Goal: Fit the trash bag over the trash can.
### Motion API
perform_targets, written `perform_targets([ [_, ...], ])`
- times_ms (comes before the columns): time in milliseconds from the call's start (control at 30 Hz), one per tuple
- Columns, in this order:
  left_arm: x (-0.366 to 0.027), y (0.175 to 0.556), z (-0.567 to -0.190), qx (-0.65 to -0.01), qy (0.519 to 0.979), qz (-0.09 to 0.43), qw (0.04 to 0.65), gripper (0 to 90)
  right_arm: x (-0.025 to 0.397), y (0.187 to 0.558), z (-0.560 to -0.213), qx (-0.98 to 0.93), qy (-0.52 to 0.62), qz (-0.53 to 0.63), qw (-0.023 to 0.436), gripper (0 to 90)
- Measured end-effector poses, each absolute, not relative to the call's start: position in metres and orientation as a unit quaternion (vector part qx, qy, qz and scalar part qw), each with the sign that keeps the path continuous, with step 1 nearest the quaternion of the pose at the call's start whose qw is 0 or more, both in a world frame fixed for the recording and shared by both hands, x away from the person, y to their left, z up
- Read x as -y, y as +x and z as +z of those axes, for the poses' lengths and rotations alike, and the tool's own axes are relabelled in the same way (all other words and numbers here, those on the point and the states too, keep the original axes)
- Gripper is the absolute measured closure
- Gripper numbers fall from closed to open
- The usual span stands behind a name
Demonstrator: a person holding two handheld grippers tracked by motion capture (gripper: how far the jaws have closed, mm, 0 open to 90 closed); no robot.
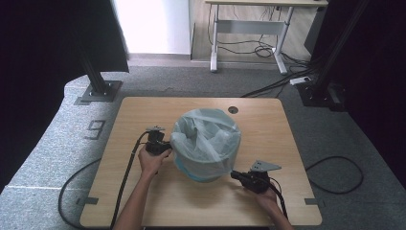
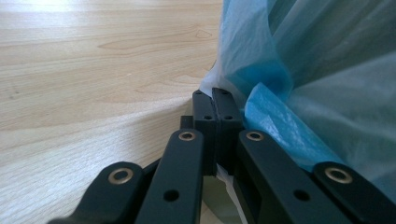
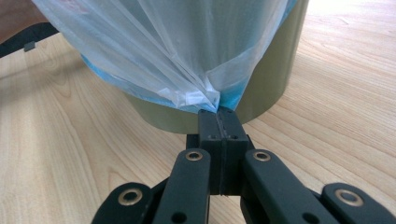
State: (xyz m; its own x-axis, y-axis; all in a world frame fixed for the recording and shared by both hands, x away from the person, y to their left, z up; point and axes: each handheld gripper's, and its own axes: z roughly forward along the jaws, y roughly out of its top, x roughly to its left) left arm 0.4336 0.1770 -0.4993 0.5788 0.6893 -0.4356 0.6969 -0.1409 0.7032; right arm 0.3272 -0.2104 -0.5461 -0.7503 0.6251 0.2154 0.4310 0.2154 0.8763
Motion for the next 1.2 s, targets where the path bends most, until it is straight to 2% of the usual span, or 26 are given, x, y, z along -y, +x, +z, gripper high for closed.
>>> perform_targets([
  [400, -0.175, 0.436, -0.503, -0.465, 0.752, -0.01, 0.467, 89.6, 0.21, 0.329, -0.547, -0.773, 0.341, 0.527, 0.091, 88.8],
  [533, -0.176, 0.434, -0.5, -0.461, 0.755, 0.0, 0.466, 88.6, 0.21, 0.329, -0.546, -0.77, 0.344, 0.529, 0.095, 85.3],
  [567, -0.181, 0.43, -0.494, -0.457, 0.749, 0.02, 0.48, 84.4, 0.212, 0.329, -0.544, -0.759, 0.361, 0.534, 0.095, 75.6],
  [633, -0.188, 0.424, -0.487, -0.456, 0.742, 0.049, 0.489, 69.5, 0.217, 0.329, -0.542, -0.745, 0.372, 0.546, 0.092, 65.1],
  [667, -0.188, 0.424, -0.487, -0.456, 0.742, 0.049, 0.489, 61.9, 0.217, 0.329, -0.542, -0.745, 0.372, 0.546, 0.092, 65.1],
  [700, -0.192, 0.421, -0.483, -0.456, 0.74, 0.06, 0.49, 54.8, 0.223, 0.328, -0.538, -0.731, 0.38, 0.557, 0.1, 53.1],
  [733, -0.196, 0.418, -0.48, -0.455, 0.739, 0.07, 0.491, 54.8, 0.223, 0.328, -0.538, -0.731, 0.38, 0.557, 0.1, 53.1],
  [767, -0.204, 0.411, -0.474, -0.455, 0.739, 0.091, 0.489, 44.3, 0.229, 0.327, -0.534, -0.718, 0.388, 0.568, 0.106, 45.2],
  [833, -0.212, 0.405, -0.469, -0.454, 0.738, 0.107, 0.487, 35.8, 0.234, 0.326, -0.531, -0.708, 0.393, 0.577, 0.108, 41.2],
  [933, -0.219, 0.399, -0.464, -0.45, 0.737, 0.116, 0.49, 29.7, 0.237, 0.325, -0.529, -0.7, 0.397, 0.584, 0.107, 38.8],
  [1200, -0.227, 0.383, -0.428, -0.413, 0.735, 0.137, 0.52, 28.9, 0.24, 0.323, -0.527, -0.7, 0.39, 0.588, 0.109, 35.8],
])
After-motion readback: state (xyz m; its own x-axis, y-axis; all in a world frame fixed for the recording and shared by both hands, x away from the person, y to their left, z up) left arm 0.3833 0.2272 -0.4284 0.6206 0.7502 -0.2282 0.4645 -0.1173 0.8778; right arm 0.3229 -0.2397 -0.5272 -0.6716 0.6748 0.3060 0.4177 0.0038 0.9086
